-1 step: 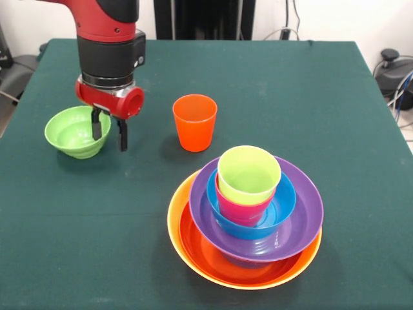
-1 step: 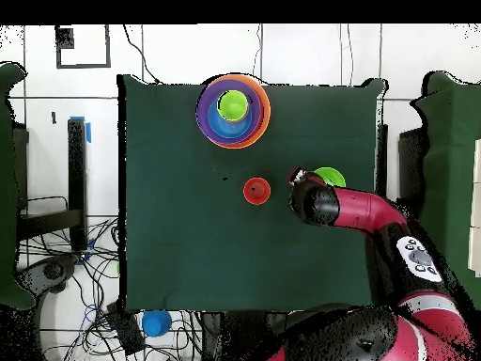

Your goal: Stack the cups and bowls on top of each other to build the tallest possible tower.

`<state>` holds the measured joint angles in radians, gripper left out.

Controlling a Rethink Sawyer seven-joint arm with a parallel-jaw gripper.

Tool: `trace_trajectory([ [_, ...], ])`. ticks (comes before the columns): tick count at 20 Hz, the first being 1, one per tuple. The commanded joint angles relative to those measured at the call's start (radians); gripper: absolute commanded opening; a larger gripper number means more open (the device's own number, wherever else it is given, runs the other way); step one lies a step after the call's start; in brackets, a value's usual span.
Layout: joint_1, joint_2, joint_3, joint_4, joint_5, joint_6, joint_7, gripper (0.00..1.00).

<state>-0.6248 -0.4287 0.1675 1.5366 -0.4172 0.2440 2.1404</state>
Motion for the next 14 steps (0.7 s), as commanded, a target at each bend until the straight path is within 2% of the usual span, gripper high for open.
trace_trajectory([
  [1,0.014,-0.010,0.095,0.036,-0.044,0.091,-0.093,1.00],
  [5,0.022,-0.007,0.088,0.029,-0.064,0.084,-0.103,1.00],
  [6,0.022,-0.007,0.087,0.027,-0.069,0.084,-0.108,0.00],
  [8,0.017,-0.006,0.097,0.025,-0.068,0.098,-0.122,0.00],
  [14,0.048,-0.032,0.064,0.018,-0.053,0.124,-0.092,0.00],
])
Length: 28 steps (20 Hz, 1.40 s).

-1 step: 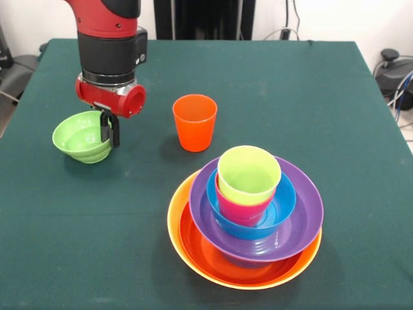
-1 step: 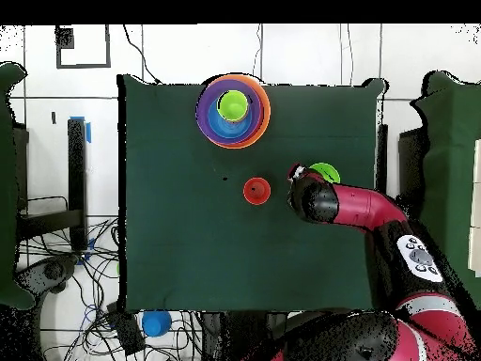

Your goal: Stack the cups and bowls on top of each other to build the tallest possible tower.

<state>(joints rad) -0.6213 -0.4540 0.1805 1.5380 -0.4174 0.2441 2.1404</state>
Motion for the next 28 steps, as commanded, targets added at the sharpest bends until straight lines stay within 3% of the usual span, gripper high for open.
trace_trajectory([
  [1,0.046,-0.011,0.052,0.015,-0.050,0.130,-0.092,0.00],
  [5,0.085,-0.046,0.032,-0.007,-0.043,0.168,-0.087,0.00],
  [12,0.189,-0.133,-0.004,-0.111,-0.019,0.348,-0.080,0.00],
  [19,0.285,-0.144,-0.026,-0.294,-0.039,0.507,-0.085,0.00],
  [28,0.361,-0.133,-0.045,-0.469,-0.069,0.624,-0.103,0.00],
])
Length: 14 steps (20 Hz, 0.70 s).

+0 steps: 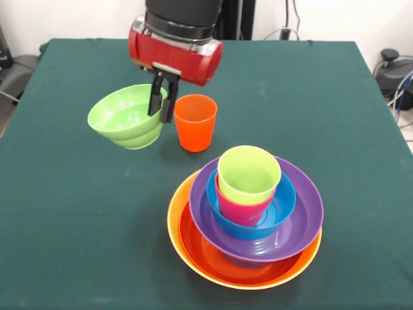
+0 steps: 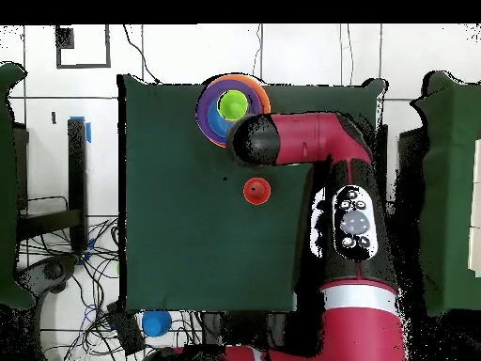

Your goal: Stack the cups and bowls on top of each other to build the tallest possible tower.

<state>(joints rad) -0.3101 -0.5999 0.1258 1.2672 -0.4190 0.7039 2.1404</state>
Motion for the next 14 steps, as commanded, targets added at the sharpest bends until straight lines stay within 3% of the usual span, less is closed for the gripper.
trace_trajectory([
  [1,0.056,0.010,0.010,-0.217,-0.066,0.182,-0.111,0.00],
  [6,0.108,0.026,0.002,-0.373,-0.082,0.338,-0.152,0.00],
  [14,0.174,0.092,0.014,-0.581,-0.093,0.512,-0.163,0.00],
])
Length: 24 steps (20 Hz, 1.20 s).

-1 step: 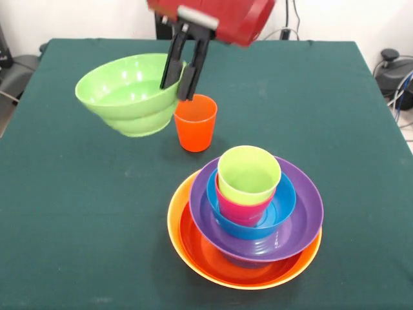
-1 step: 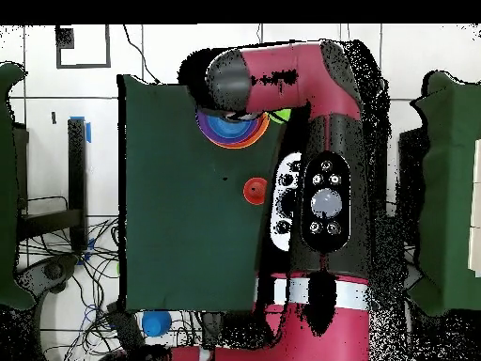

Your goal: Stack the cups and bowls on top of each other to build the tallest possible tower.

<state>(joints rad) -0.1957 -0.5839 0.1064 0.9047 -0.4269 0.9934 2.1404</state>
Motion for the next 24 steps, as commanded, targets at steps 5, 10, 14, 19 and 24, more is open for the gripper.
trace_trajectory([
  [5,0.103,0.156,0.060,-0.369,-0.087,0.323,-0.145,0.00],
  [10,0.138,0.241,0.070,-0.485,-0.090,0.357,-0.115,0.00],
  [14,0.154,0.277,0.054,-0.488,-0.073,0.310,-0.068,0.00],
  [19,0.165,0.321,0.038,-0.509,-0.067,0.261,-0.044,0.00],
  [24,0.177,0.353,0.013,-0.524,-0.068,0.233,-0.016,0.00],
])
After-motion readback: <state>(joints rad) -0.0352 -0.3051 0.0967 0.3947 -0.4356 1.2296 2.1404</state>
